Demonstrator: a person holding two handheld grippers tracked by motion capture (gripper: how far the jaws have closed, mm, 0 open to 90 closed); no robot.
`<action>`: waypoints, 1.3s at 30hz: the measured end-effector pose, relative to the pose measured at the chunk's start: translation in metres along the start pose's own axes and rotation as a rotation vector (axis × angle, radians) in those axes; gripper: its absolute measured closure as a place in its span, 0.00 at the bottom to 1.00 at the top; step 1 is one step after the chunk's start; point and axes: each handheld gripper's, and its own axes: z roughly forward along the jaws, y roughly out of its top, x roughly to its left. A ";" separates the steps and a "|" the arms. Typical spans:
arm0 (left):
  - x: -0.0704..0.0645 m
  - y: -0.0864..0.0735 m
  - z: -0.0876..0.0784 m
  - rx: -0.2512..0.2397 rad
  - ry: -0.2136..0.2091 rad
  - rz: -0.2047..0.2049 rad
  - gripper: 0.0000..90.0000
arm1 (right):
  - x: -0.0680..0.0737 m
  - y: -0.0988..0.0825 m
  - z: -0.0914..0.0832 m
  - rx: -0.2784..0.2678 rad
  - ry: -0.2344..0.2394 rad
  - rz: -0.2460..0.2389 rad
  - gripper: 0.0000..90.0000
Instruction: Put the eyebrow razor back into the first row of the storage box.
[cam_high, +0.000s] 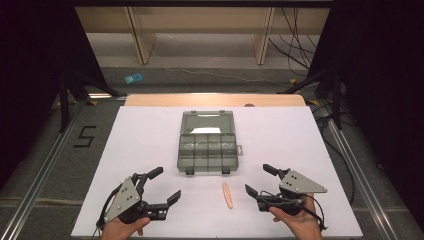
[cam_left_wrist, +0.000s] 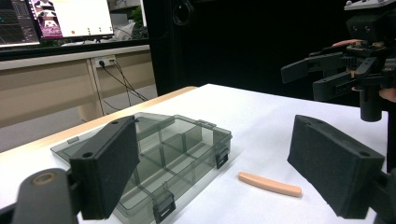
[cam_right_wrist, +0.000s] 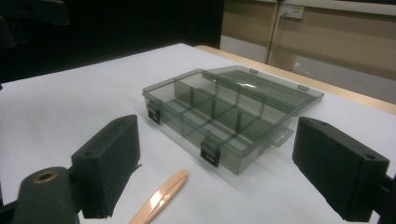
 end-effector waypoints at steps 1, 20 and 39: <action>0.000 0.000 0.000 0.000 0.000 0.000 0.17 | 0.000 0.000 0.000 0.000 0.000 -0.001 0.18; 0.000 0.000 0.000 -0.001 0.000 -0.001 0.17 | 0.001 0.000 0.002 0.040 -0.007 -0.032 0.20; 0.000 0.000 0.000 0.002 0.001 0.001 0.17 | 0.007 0.014 0.010 0.149 0.038 -0.069 0.18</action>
